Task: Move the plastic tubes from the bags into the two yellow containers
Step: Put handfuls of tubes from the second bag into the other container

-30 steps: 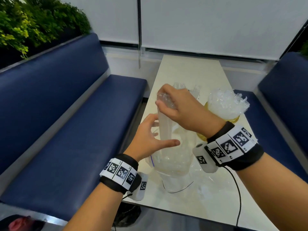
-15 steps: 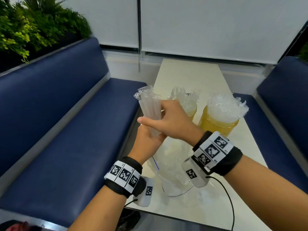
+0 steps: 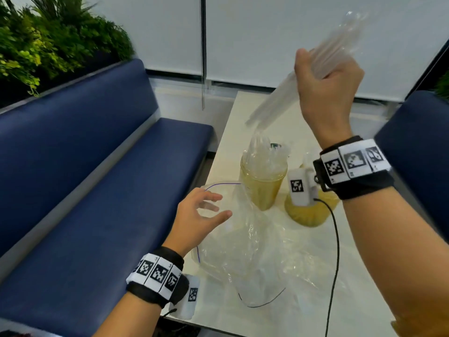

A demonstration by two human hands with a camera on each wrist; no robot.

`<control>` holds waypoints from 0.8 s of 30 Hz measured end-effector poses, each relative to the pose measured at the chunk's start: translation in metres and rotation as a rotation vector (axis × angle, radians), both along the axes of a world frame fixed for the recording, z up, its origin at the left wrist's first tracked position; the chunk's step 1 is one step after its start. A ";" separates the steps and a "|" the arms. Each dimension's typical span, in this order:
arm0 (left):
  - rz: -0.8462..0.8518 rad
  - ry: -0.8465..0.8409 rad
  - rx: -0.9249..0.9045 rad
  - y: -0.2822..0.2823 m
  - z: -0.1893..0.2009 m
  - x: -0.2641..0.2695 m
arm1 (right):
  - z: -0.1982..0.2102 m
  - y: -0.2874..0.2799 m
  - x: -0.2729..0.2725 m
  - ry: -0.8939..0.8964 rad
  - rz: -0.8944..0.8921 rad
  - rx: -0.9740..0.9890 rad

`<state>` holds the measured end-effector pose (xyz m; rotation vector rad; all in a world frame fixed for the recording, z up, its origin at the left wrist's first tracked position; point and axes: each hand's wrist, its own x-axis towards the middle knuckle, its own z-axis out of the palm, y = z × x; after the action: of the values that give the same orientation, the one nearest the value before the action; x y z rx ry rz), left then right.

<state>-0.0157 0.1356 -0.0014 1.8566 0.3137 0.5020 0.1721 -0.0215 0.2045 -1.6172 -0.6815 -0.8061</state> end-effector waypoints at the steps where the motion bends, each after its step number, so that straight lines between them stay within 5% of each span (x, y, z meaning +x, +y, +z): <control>1: -0.002 -0.002 0.016 0.001 0.001 0.000 | -0.007 0.002 0.013 0.018 -0.067 -0.061; 4: -0.011 -0.016 0.049 0.004 0.004 0.002 | -0.035 0.011 0.050 0.122 -0.219 -0.243; 11: -0.038 -0.019 0.040 0.005 0.007 0.006 | -0.101 0.033 0.093 0.231 -0.278 -0.628; 19: -0.073 -0.050 -0.021 0.001 0.012 0.011 | -0.148 0.031 0.095 0.480 -0.241 -0.719; 24: -0.091 -0.055 -0.034 -0.001 0.012 0.011 | -0.149 0.029 0.090 0.470 -0.242 -0.678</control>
<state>-0.0052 0.1341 0.0109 1.8124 0.1991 0.4816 0.2623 0.0073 0.0559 -2.4358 -0.4371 -0.3335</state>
